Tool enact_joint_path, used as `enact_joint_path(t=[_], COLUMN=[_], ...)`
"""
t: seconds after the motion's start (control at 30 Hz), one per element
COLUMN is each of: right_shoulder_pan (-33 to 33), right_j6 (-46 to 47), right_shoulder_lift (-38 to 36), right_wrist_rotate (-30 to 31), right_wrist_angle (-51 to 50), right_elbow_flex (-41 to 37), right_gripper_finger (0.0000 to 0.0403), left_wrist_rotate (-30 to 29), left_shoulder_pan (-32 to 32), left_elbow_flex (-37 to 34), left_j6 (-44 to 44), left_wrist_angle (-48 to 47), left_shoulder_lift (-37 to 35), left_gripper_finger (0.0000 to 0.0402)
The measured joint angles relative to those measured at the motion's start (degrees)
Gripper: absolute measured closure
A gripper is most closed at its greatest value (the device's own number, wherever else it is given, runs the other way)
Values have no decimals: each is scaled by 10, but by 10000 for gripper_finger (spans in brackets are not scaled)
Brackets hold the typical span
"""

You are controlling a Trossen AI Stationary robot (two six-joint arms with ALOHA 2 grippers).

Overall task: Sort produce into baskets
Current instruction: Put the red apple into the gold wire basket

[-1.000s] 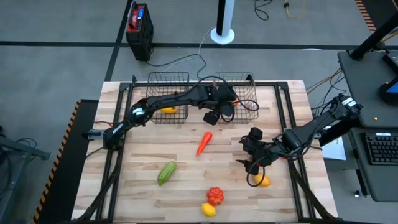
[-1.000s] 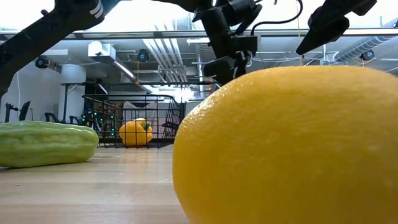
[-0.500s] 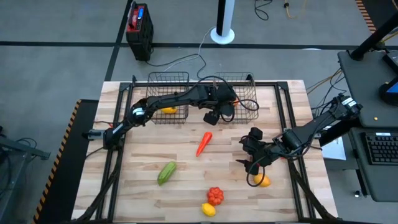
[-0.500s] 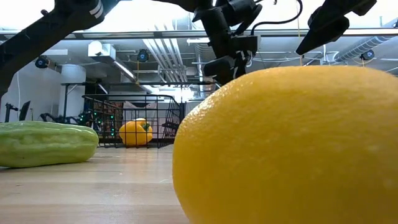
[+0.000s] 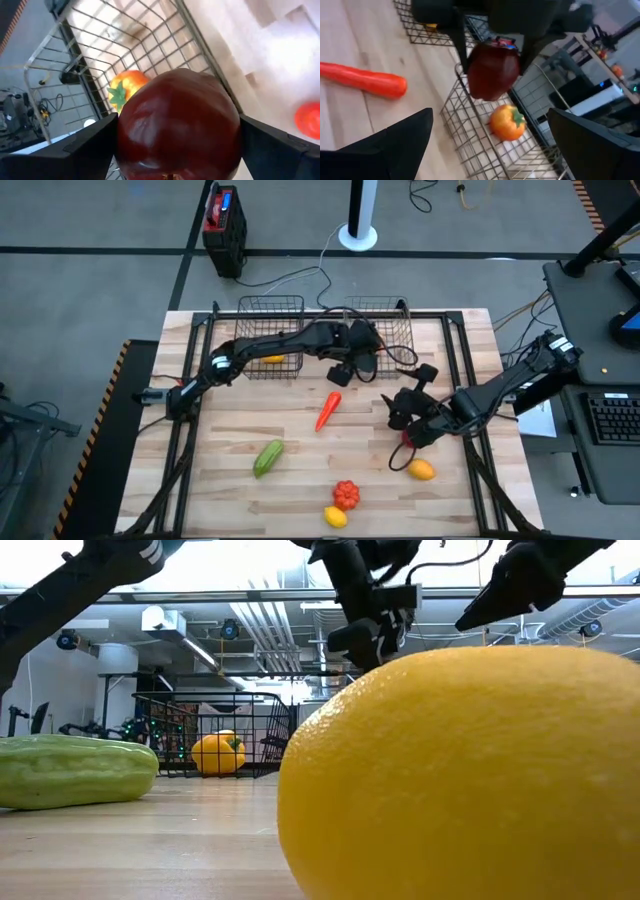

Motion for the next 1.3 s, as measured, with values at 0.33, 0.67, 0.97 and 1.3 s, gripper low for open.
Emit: enact_joint_path(t=[0.33, 0.67, 0.97, 1.3], right_shoulder_pan=[-24, -32, -37, -48], right_j6=[-68, -118, -118, -113], right_shoulder_lift=[-2, -3, -4, -5], right_wrist_rotate=[-42, -102, -128, -133], right_wrist_angle=[84, 156, 166, 167], right_elbow_flex=[-1, -1, -1, -1], right_gripper_finger=[16, 17, 58, 99], left_wrist_rotate=[0, 9, -4, -5], left_shoulder_pan=[-53, -101, -108, -108], left_elbow_flex=[1, 2, 1, 0], left_j6=[-46, -83, -93, -122], left_wrist_angle=[12, 10, 17, 17], left_shoulder_lift=[-42, -48, -48, -53], left_gripper_finger=[55, 55, 56, 56])
